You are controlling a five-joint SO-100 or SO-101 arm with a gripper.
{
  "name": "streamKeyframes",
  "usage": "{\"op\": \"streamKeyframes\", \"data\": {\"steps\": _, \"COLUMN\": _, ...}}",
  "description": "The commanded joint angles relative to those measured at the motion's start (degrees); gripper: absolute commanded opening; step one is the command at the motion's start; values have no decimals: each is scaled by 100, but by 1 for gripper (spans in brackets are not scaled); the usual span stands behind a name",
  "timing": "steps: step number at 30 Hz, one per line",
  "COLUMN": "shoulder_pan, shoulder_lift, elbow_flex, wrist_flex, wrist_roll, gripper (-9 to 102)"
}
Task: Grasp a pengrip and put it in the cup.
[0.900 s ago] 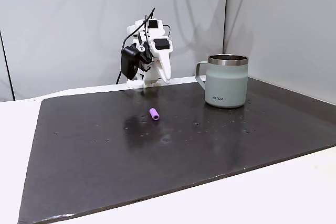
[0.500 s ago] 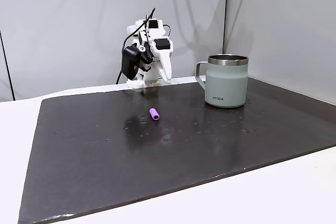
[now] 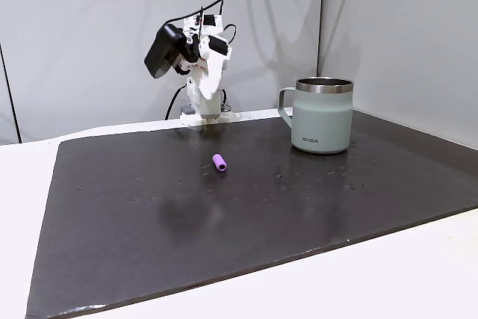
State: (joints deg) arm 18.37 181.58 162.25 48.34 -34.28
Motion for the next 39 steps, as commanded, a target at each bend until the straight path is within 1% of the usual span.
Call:
{"op": "streamKeyframes", "data": {"steps": 1, "shoulder_pan": 272, "shoulder_lift": 35, "elbow_flex": -589, "wrist_flex": 9, "wrist_roll": -668, "gripper": 0}}
{"op": "streamKeyframes", "data": {"steps": 4, "shoulder_pan": 334, "shoulder_lift": -79, "elbow_flex": -800, "wrist_flex": -9, "wrist_roll": -1002, "gripper": 0}}
{"op": "streamKeyframes", "data": {"steps": 7, "shoulder_pan": 387, "shoulder_lift": -703, "elbow_flex": -1230, "wrist_flex": -62, "wrist_roll": -1248, "gripper": 0}}
{"op": "streamKeyframes", "data": {"steps": 13, "shoulder_pan": 677, "shoulder_lift": -3261, "elbow_flex": -2813, "wrist_flex": -167, "wrist_roll": -1749, "gripper": 0}}
{"op": "streamKeyframes", "data": {"steps": 16, "shoulder_pan": 782, "shoulder_lift": -4245, "elbow_flex": -3208, "wrist_flex": -404, "wrist_roll": -2145, "gripper": 0}}
{"op": "streamKeyframes", "data": {"steps": 21, "shoulder_pan": 940, "shoulder_lift": -5897, "elbow_flex": -3990, "wrist_flex": -571, "wrist_roll": -2848, "gripper": 0}}
{"op": "streamKeyframes", "data": {"steps": 26, "shoulder_pan": 967, "shoulder_lift": -7479, "elbow_flex": -5019, "wrist_flex": -580, "wrist_roll": -3305, "gripper": 0}}
{"op": "streamKeyframes", "data": {"steps": 29, "shoulder_pan": 967, "shoulder_lift": -8227, "elbow_flex": -5634, "wrist_flex": -589, "wrist_roll": -3331, "gripper": 0}}
{"op": "streamKeyframes", "data": {"steps": 31, "shoulder_pan": 967, "shoulder_lift": -8648, "elbow_flex": -6038, "wrist_flex": -589, "wrist_roll": -3155, "gripper": 0}}
{"op": "streamKeyframes", "data": {"steps": 35, "shoulder_pan": 844, "shoulder_lift": -9255, "elbow_flex": -6697, "wrist_flex": -545, "wrist_roll": -2373, "gripper": 0}}
{"op": "streamKeyframes", "data": {"steps": 39, "shoulder_pan": 580, "shoulder_lift": -9185, "elbow_flex": -6741, "wrist_flex": -360, "wrist_roll": -1714, "gripper": 0}}
